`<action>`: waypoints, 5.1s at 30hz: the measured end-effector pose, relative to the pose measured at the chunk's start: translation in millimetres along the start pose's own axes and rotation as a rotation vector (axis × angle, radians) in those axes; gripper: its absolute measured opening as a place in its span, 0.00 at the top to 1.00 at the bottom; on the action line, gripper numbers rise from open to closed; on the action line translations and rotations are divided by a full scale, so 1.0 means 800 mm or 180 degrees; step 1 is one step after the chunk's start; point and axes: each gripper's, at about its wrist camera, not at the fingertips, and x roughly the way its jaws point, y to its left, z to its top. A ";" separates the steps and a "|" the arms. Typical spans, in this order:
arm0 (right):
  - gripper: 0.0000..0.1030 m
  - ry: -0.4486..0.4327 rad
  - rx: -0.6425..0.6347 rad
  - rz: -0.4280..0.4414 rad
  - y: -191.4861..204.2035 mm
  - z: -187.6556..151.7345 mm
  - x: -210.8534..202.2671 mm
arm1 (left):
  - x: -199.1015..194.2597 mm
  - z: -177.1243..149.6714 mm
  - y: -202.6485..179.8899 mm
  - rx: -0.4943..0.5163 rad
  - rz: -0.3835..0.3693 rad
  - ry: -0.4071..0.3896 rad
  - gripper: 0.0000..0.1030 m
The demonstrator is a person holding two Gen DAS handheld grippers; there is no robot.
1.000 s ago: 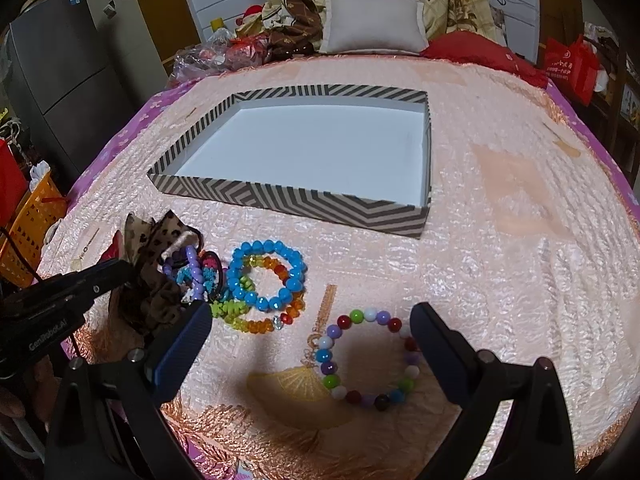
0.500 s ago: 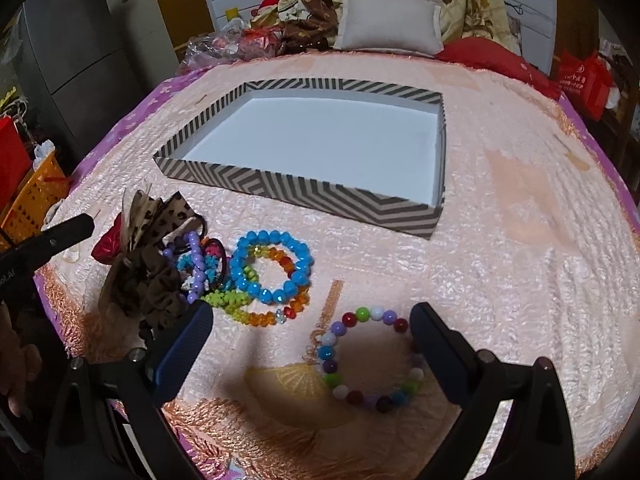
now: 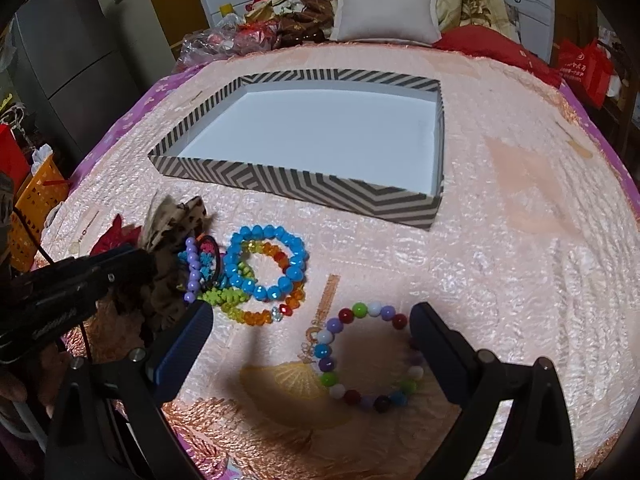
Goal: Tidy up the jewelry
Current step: 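Close the left tool on the brown leopard-print bow, then grasp the blue bead bracelet with the right tool while the left holds the bow, then carry the blue bracelet with the right tool while the left carries the bow into the box, then open the right tool over the box while the left releases the brown bow inside, then withdraw both tools from the box back to the loose jewelry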
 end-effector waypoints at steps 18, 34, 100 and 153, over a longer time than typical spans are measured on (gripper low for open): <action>0.53 -0.0033 -0.0315 0.0138 0.016 0.024 0.018 | -0.111 0.035 0.024 -0.0277 -0.0221 -0.0593 1.00; 0.90 0.0134 -0.0431 0.0374 0.012 0.038 0.045 | -0.117 0.047 0.025 -0.0320 -0.0147 -0.0653 1.00; 0.71 0.0307 0.0248 0.0751 0.022 0.190 0.158 | 0.079 0.204 0.081 -0.0430 0.0286 -0.0150 0.70; 0.52 -0.0211 -0.0153 0.0429 0.028 0.013 -0.019 | -0.061 0.017 0.013 -0.0220 0.0633 -0.0357 0.67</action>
